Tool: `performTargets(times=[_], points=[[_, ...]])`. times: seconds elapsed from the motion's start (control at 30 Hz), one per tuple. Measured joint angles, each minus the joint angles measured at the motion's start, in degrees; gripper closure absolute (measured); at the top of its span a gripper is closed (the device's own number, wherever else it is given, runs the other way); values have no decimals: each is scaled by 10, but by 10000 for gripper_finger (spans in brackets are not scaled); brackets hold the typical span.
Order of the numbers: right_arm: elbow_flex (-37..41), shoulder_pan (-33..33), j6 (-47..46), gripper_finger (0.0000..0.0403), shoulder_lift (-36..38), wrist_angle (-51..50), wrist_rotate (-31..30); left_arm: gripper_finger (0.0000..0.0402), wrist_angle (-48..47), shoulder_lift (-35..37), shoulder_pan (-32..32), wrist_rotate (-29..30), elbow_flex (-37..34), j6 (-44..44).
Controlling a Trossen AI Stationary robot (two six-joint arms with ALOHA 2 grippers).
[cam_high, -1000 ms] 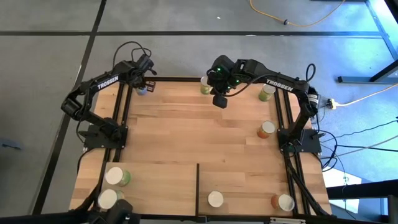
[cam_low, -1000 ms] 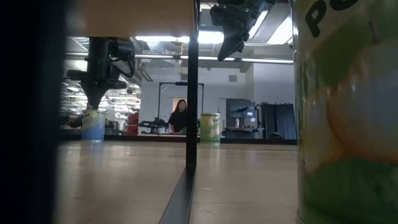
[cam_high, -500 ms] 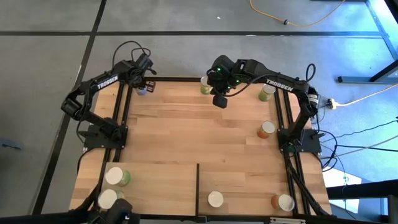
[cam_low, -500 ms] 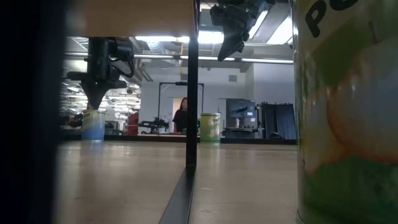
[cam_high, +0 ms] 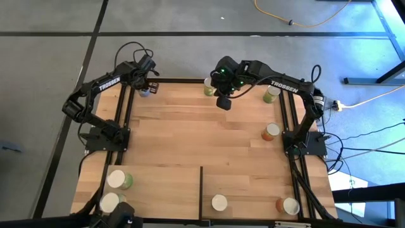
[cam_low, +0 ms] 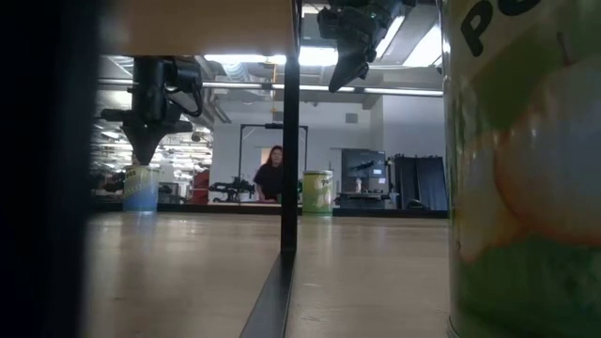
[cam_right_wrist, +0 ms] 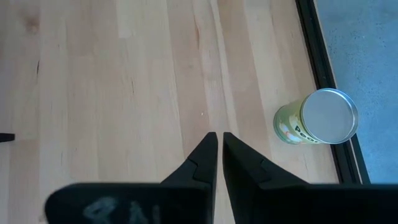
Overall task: Pick and place cans onto a shelf
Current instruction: Put the canned peaches on the shelf
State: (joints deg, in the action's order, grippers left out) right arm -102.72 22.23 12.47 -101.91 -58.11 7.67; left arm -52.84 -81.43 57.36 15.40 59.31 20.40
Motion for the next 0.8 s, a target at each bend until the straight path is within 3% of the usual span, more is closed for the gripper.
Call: performTargets(times=[0.17,0.37,0.7,0.8], points=[[0,0,0,374,0,0,0,349,0,0,-1,3,0,-8],[0,0,0,374,0,14,-1,349,-10,24,-22,-53,10,-11],[0,0,0,374,0,64,-1,349,-107,80,-84,-56,108,-11],[0,8,-9,374,-1,65,-30,349,-116,97,-92,-57,124,-11]])
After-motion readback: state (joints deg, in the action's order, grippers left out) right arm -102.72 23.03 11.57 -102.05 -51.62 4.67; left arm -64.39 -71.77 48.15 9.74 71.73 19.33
